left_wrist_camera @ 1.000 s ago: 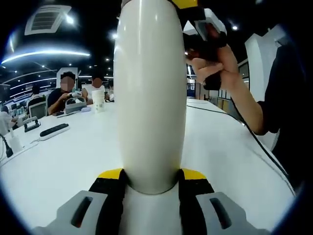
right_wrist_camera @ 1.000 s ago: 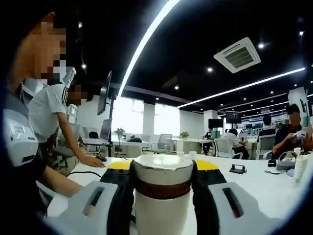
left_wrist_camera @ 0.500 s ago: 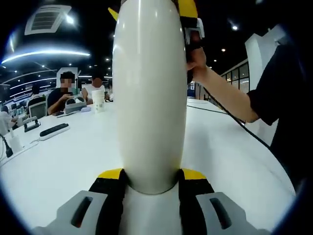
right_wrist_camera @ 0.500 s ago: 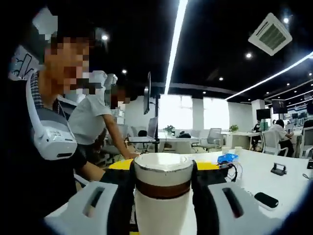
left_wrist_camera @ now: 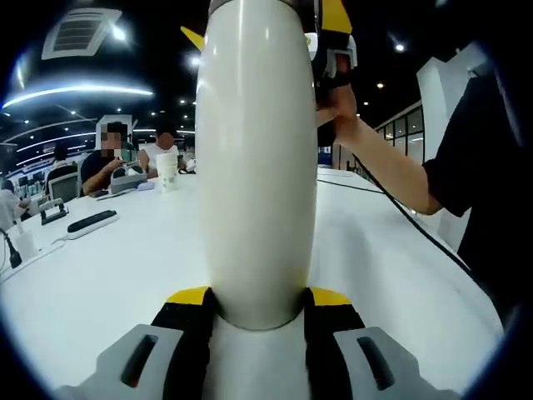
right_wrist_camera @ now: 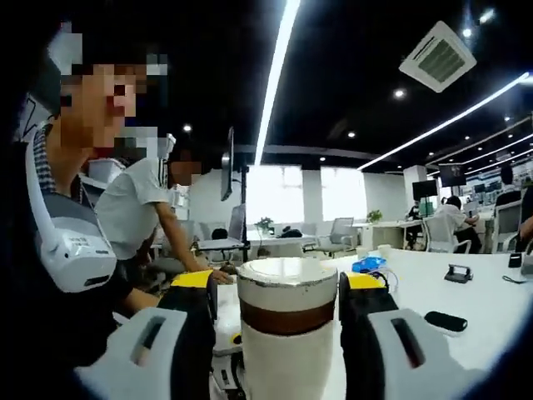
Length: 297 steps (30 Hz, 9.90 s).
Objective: Grasp the water cup twist off the cup lid place the cup lid on the table
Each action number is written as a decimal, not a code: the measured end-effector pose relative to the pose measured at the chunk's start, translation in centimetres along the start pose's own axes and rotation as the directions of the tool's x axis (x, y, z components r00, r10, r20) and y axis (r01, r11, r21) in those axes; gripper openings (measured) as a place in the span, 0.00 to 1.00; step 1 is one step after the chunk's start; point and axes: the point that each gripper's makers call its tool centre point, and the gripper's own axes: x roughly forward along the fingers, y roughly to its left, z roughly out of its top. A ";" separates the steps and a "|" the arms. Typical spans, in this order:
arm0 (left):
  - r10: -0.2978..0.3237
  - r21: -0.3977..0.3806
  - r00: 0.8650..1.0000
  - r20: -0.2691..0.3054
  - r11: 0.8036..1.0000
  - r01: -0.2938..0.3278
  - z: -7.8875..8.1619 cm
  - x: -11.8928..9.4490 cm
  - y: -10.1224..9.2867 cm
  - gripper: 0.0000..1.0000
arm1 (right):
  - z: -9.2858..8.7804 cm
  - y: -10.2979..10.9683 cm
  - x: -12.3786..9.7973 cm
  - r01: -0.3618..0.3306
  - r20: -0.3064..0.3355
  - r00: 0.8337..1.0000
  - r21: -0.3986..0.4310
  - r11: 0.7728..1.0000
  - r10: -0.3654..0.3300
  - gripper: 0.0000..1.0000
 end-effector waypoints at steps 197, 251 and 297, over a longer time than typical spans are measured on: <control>0.010 -0.003 1.000 -0.003 1.000 -0.010 0.1 -0.1 0.1 0.44 | 1.3 -2.8 -12.7 0.430 0.099 0.901 -0.062 0.901 -0.423 0.47; 0.045 -0.009 0.999 -0.004 0.999 -0.045 0.0 -0.4 0.0 0.44 | -15.6 -0.3 -17.6 0.387 -0.387 0.850 -0.001 0.922 -0.357 0.47; 0.097 -0.037 0.987 0.128 0.995 -0.093 9.0 -14.3 1.9 0.77 | -5.7 2.0 -20.2 0.465 -0.345 0.809 -0.118 0.877 -0.476 0.59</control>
